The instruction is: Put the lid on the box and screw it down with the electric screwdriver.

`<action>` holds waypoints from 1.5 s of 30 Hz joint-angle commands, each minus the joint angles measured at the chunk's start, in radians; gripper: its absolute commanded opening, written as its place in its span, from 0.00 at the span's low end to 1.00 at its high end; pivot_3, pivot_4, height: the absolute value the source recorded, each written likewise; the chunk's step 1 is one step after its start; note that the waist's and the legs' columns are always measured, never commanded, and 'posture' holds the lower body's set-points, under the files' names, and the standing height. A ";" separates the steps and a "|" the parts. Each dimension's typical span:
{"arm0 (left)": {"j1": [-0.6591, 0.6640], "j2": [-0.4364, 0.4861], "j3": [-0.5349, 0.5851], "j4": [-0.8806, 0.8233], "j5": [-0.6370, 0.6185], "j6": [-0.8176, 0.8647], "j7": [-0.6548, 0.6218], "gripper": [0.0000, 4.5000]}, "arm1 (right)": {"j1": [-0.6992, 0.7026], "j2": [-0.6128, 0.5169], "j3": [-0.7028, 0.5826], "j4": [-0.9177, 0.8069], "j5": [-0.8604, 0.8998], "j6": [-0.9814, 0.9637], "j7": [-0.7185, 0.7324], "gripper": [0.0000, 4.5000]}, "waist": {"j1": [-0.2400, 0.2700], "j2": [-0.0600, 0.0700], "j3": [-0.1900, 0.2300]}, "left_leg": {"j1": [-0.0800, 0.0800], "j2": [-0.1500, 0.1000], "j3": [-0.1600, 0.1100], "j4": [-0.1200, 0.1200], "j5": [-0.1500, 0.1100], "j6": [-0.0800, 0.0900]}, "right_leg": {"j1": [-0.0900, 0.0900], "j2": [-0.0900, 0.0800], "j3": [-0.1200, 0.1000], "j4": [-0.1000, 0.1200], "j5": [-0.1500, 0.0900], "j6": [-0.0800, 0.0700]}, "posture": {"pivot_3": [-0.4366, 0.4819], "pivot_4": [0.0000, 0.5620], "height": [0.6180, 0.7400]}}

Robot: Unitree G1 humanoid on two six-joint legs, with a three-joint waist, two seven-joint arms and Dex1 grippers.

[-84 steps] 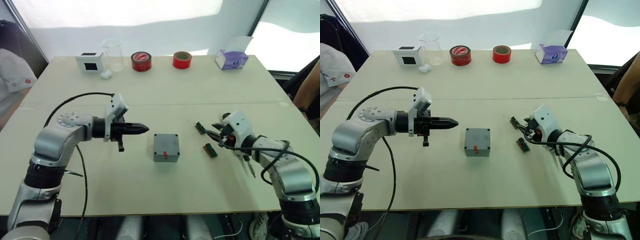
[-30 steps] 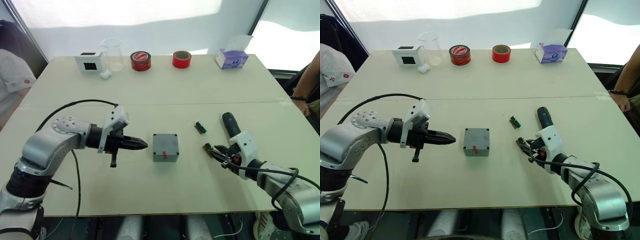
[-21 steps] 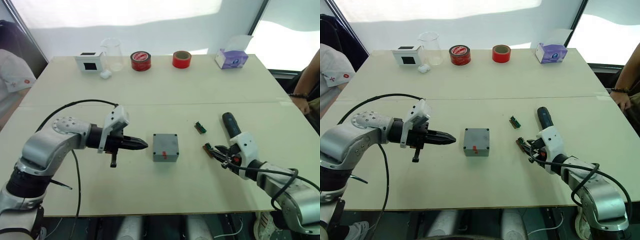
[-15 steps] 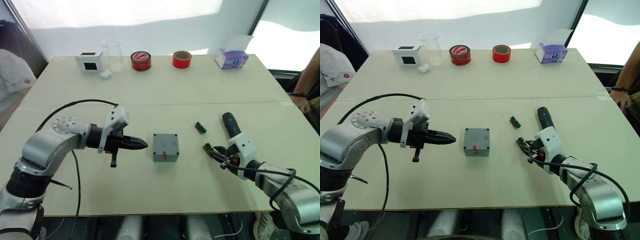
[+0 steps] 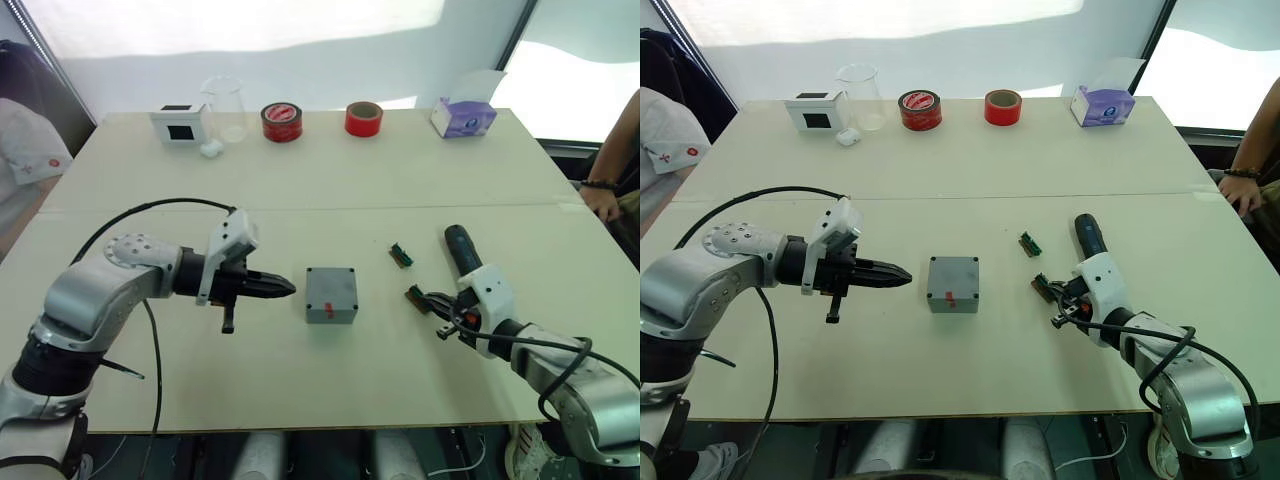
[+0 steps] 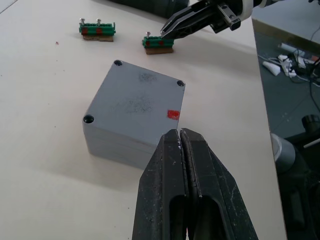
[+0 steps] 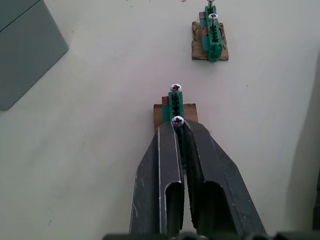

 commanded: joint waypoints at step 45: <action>0.087 0.040 0.117 -0.059 -0.093 0.050 0.123 0.00 | -0.349 0.035 0.317 0.061 -0.043 -0.125 0.061 0.01 | -0.004 0.000 0.000 | 0.001 0.000 0.000 0.000 0.000 0.000 | 0.000 0.000 0.000 0.002 -0.001 -0.002 | 0.48 0.27 1.00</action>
